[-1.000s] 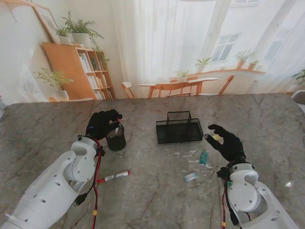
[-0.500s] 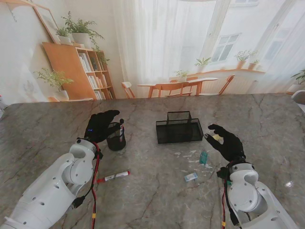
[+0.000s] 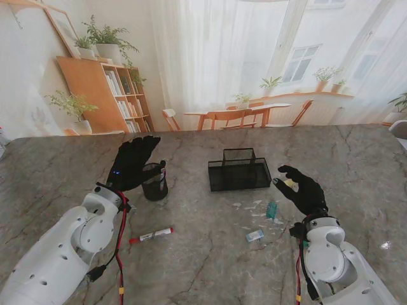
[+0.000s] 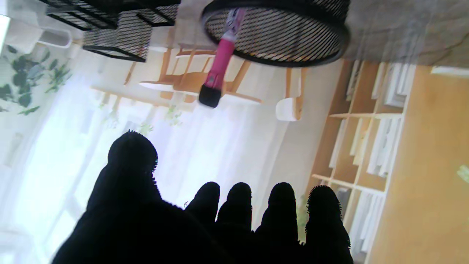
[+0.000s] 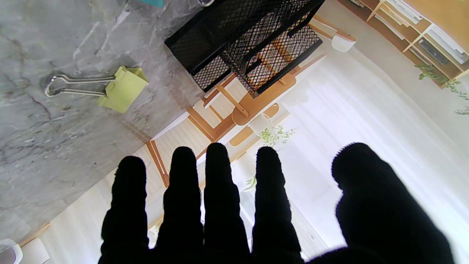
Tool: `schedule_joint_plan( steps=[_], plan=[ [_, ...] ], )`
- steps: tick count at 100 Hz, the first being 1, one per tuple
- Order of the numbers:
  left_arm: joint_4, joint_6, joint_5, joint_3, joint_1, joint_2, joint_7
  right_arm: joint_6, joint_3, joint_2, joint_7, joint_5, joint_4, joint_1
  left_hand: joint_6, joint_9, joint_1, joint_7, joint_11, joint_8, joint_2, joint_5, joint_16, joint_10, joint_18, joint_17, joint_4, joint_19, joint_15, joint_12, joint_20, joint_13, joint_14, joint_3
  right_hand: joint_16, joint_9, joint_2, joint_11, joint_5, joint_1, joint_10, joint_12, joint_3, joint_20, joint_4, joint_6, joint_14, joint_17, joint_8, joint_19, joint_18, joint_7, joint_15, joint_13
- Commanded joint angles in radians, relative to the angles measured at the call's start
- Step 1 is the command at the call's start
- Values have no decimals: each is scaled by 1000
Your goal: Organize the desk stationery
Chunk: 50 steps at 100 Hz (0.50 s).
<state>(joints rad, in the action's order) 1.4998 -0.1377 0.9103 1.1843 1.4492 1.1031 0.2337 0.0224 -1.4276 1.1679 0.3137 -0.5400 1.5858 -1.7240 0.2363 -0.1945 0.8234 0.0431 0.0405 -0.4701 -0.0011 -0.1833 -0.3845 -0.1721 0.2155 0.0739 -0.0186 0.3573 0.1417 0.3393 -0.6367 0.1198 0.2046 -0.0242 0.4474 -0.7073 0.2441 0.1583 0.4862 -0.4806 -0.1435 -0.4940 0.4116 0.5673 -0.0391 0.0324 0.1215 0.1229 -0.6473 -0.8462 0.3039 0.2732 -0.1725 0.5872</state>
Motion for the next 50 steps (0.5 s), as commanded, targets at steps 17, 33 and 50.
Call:
schedule_joint_plan(
  steps=[17,33,50],
  plan=[
    [121,-98,70,44,85,-16,12,8,0,1,-16,6,-4,0,30,-31,-36,9,16,11,62,-12,-7,-9,4,14,53,29,-2,1,-31,4,-13,-12,14,-4,-19,9,16,-7,-5,-12,-22,3,5,-2,2,-6,-22,-15,14,10,-1,-1],
    [192,-163,128,78,153,-29,-4,11,2,1,-18,9,-5,2,45,-70,-31,30,33,-2,62,-50,-34,-12,-7,7,55,93,20,30,-58,31,-9,-13,14,-3,-20,8,15,-7,-4,-12,-22,3,5,-3,2,-6,-21,-15,13,10,-1,0],
    [251,-224,207,103,221,-46,-29,12,2,1,-18,10,-6,3,53,-112,-21,48,58,-22,60,-86,-74,-10,-23,0,57,162,49,80,-76,58,-8,-14,14,-4,-20,8,16,-6,-4,-12,-22,3,5,-2,1,-6,-21,-14,14,10,-1,0]
  ],
)
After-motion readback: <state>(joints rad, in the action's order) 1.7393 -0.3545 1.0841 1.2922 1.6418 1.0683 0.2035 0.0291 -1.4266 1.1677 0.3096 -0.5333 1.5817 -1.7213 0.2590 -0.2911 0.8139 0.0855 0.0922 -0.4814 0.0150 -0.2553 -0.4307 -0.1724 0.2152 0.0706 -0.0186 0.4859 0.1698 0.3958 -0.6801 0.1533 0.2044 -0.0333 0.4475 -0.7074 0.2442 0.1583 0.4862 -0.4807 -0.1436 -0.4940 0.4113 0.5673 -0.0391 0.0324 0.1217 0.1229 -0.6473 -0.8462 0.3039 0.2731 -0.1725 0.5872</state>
